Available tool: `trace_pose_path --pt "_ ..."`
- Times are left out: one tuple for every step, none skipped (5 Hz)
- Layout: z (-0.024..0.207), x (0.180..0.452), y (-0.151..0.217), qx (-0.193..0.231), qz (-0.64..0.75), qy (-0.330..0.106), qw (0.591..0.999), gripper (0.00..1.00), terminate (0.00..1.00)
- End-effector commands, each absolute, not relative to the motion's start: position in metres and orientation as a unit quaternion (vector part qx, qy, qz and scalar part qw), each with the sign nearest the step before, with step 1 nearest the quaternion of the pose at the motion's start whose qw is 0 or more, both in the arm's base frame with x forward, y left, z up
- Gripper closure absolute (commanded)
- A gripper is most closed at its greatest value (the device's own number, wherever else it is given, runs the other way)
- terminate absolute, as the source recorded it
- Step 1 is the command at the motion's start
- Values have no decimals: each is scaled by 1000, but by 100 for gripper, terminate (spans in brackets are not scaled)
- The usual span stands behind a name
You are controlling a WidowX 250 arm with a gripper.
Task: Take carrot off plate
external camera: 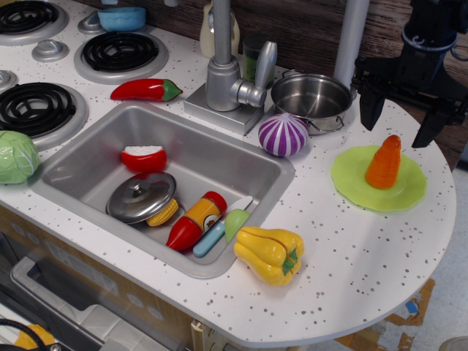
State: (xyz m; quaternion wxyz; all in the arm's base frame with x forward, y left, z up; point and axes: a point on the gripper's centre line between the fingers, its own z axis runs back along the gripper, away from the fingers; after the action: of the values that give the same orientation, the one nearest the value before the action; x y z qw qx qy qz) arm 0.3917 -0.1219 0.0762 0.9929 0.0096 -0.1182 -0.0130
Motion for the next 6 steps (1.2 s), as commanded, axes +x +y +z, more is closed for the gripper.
trace_pose_path --pt "77 400 -127 1 -9 -153 988 0 0" --pt "69 402 -126 5 -10 -152 988 0 0" --pt "64 400 -124 9 -10 -143 990 0 0" --pt "57 398 -121 11 -6 -138 990 0 0" --pt "54 400 -120 0 -4 -131 991 100 0" --pt "55 401 -121 1 -1 -131 991 100 0"
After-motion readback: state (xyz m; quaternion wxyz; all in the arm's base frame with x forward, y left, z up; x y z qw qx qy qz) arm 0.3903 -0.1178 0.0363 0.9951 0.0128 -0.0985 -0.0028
